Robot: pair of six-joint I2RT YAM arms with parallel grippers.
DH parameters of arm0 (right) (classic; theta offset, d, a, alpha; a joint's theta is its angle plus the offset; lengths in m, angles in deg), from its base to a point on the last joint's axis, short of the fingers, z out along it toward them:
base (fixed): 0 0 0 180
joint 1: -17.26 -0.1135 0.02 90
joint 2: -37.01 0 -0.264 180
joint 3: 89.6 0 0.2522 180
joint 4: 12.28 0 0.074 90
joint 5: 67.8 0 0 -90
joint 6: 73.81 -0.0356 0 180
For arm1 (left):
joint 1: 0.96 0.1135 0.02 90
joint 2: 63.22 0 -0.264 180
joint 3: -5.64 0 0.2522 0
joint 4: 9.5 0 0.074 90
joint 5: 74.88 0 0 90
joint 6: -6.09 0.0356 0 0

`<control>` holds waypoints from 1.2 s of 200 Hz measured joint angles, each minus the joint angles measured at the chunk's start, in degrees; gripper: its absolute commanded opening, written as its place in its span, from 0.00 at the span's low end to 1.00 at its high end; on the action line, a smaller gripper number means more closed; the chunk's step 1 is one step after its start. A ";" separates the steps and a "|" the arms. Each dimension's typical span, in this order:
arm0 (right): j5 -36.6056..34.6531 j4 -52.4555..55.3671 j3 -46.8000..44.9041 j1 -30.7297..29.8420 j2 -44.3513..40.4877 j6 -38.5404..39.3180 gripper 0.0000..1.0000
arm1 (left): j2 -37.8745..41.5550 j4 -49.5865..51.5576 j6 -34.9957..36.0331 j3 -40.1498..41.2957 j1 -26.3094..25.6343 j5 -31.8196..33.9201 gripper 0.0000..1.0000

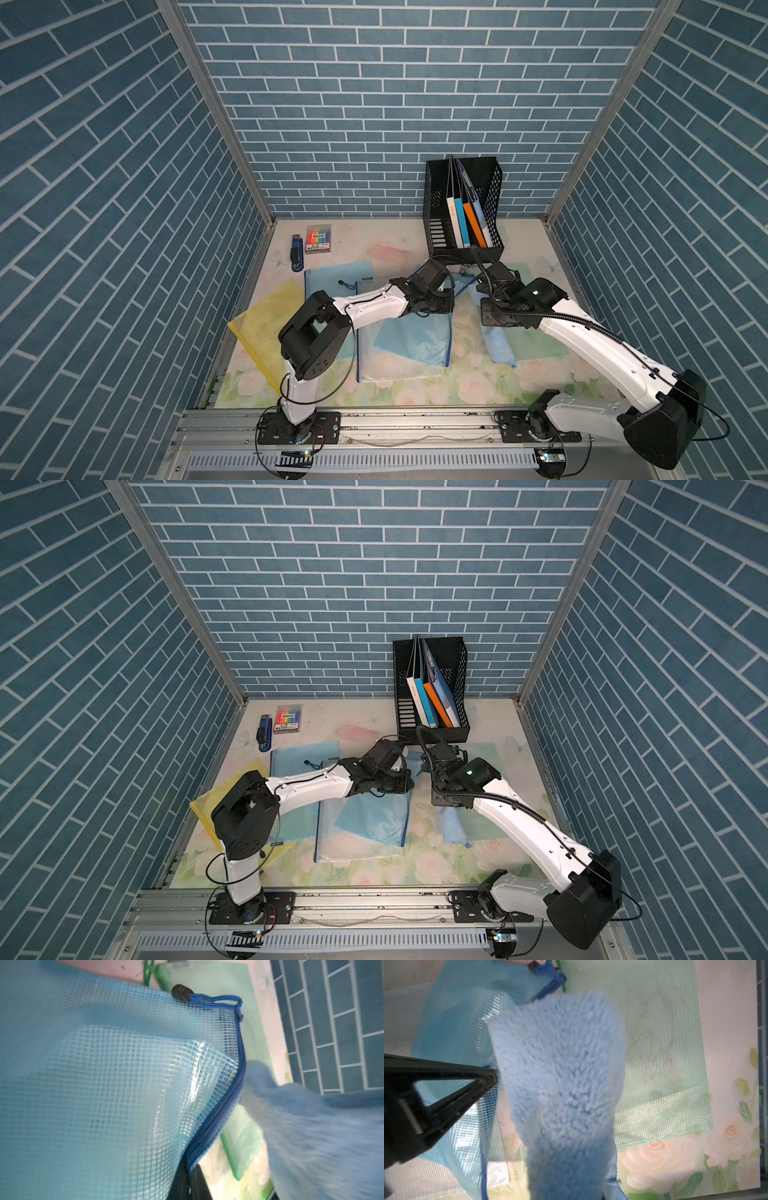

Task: Wipe the document bag
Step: Adjust the document bag.

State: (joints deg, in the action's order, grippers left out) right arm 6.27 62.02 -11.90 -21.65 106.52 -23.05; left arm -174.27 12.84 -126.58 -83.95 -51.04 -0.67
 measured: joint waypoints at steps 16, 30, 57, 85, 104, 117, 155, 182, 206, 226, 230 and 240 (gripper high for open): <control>-0.22 0.37 -0.02 0.15 0.07 0.02 0.00 | -1.20 -1.55 -0.63 1.60 -0.09 -0.63 0.29; -0.42 0.44 -0.02 0.31 0.22 0.02 0.00 | -1.25 -3.26 -1.57 3.45 -0.11 -1.22 0.32; -0.72 0.57 0.00 0.48 1.49 0.02 0.00 | -1.25 -6.21 -2.62 5.22 -0.15 -2.45 0.40; -0.83 0.61 0.00 0.87 1.90 0.07 0.00 | -1.03 -8.17 -2.40 5.42 -0.15 -3.08 0.57; -0.83 0.98 0.15 0.98 1.99 0.07 0.00 | 0.61 -7.08 0.02 5.25 0.20 -1.90 0.63; -0.76 1.53 0.79 1.01 2.32 0.13 0.00 | 2.78 -5.44 2.01 4.92 1.44 -1.29 0.66; 0.28 1.75 4.20 0.98 4.76 0.31 0.00 | 12.22 -2.82 9.29 5.75 12.94 -0.28 0.77; 1.57 1.16 5.73 0.37 7.30 0.52 0.00 | 16.24 -2.89 14.01 9.70 21.07 0.70 0.83; 2.60 0.04 7.61 -0.94 11.41 0.66 0.00 | 15.47 -3.28 16.20 14.62 25.00 -1.11 0.84; 3.41 -1.90 8.59 -2.51 14.95 0.74 0.00 | 12.98 -2.86 18.23 17.00 26.58 -2.19 0.86; 3.58 -2.34 8.61 -2.80 15.65 0.74 0.00 | 12.41 -2.86 18.73 17.09 26.64 -2.38 0.86; 3.98 -3.28 8.61 -3.41 17.07 0.74 0.00 | 10.84 -2.95 19.71 17.11 26.69 -3.02 0.86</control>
State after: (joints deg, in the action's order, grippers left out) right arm 10.25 58.74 -3.28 -25.06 123.59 -22.31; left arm -163.43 9.88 -106.87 -66.84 -24.35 -3.69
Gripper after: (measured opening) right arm 0.070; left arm 0.858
